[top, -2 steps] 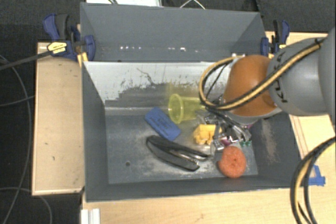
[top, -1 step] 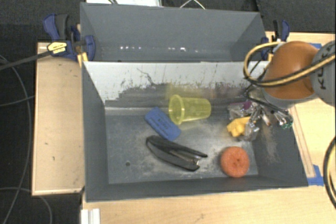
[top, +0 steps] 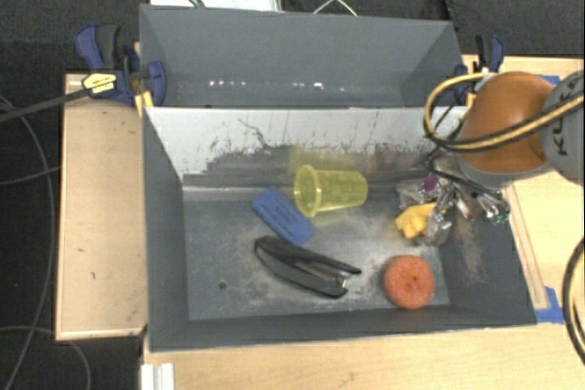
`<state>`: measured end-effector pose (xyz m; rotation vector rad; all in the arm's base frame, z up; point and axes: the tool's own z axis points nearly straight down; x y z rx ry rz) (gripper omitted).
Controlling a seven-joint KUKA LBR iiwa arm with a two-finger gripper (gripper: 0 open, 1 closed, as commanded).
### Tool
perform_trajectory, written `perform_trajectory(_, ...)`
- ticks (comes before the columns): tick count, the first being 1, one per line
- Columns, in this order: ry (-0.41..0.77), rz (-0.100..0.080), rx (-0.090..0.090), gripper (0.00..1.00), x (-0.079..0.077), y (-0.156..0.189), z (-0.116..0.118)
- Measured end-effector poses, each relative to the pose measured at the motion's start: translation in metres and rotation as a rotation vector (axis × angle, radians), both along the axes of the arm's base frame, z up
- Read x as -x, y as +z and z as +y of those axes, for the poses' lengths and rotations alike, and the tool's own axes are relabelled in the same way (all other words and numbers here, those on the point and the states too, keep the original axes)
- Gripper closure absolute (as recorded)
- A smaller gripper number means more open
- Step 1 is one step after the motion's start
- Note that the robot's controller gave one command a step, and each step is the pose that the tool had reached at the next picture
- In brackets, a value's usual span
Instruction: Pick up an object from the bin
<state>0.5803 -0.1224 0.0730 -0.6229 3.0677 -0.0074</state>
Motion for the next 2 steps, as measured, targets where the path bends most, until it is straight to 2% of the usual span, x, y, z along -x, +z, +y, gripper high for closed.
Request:
perform_trajectory(1,0.001,0.005,-0.001,1.00,0.002,0.007,0.001)
perform_trajectory(2,-0.001,0.004,-0.001,1.00,0.002,0.033,0.001)
